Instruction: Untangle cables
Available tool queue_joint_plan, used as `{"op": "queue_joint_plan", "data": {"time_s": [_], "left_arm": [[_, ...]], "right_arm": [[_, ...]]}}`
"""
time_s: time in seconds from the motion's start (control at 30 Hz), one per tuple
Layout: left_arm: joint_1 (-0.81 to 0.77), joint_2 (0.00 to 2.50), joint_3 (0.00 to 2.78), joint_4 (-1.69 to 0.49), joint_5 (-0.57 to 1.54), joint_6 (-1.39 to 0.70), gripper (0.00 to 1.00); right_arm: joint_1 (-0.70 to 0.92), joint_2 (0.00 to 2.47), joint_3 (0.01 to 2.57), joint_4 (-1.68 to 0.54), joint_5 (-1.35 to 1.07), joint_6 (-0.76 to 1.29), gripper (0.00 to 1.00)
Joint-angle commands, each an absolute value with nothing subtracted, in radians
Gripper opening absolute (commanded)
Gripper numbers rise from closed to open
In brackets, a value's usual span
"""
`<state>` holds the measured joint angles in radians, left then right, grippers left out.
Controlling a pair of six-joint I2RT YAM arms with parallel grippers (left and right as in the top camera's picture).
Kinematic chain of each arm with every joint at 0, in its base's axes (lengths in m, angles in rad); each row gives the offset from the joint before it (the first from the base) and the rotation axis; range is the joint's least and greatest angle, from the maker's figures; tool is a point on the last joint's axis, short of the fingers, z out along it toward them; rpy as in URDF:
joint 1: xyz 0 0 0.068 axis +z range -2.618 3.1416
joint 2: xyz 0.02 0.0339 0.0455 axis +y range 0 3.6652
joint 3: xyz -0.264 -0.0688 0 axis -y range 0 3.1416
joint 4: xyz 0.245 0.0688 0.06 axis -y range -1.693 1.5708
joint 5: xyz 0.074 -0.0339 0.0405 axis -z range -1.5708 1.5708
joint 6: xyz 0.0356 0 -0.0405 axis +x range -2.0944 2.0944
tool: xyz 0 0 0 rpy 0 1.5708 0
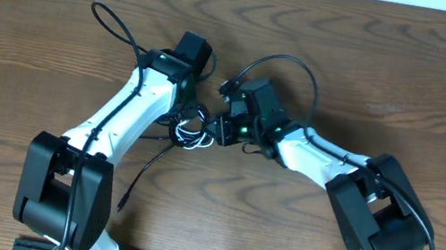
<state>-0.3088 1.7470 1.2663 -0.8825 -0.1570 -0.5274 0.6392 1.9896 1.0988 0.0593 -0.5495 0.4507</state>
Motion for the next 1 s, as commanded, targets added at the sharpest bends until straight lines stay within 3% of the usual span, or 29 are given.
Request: {"op": "queue_joint_plan", "data": {"time_s": [0.0,0.13,0.4,0.7,0.83,0.97], "left_arm": [[-0.309,1.756,1.266,-0.883,-0.176,-0.532,0.50],[-0.309,1.787,1.265,-0.845,-0.150,-0.483,0.44],[-0.309,1.926,1.265,-0.789,-0.048,-0.385,0.43],[-0.249,1.960,1.265,-0.783,-0.028,-0.362,0.28],[-0.190,1.960,1.265,-0.777,0.077,-0.311,0.20],[-0.131,1.960,1.265,-0.756,0.213,-0.269,0.19]], "right_arm": [[0.597,1.975,1.117,0.059,-0.625,0.456,0.23],[0.569,1.975,1.117,0.019,-0.628,0.455,0.28],[0.551,1.975,1.117,-0.104,-0.525,0.455,0.29],[0.611,1.975,1.116,-0.124,-0.444,0.455,0.27],[0.645,1.975,1.116,-0.124,-0.346,0.456,0.26],[0.675,1.975,1.116,-0.118,-0.320,0.455,0.27]]}}
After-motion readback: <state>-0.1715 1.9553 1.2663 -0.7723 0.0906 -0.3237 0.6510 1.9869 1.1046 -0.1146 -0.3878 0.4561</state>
